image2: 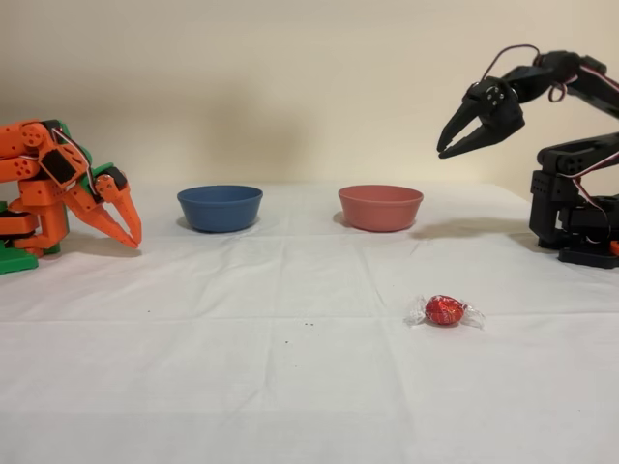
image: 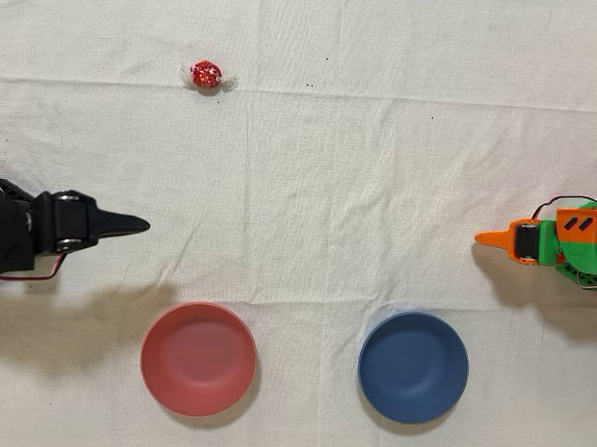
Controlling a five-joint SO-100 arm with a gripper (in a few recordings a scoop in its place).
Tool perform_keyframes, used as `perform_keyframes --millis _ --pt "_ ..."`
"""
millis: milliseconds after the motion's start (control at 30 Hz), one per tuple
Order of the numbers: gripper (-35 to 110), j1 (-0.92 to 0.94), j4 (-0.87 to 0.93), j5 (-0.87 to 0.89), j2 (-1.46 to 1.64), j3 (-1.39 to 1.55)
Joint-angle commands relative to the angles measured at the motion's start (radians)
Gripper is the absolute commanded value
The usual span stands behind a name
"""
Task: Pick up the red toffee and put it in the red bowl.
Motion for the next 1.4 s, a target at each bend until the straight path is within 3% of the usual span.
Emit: perform_keyframes --millis 0,167,333,1000,1367 --pt "1 -0.057 0.101 -0.008 -0.172 -0.233" --pt "1 -0.143 0.167 0.107 -0.348 -0.371" --pt "1 -0.245 0.304 0.057 -0.558 -0.58" --pt "1 -0.565 0.264 0.072 -0.965 -0.811" --pt "1 -0.604 0.236 0.04 -1.226 -0.989"
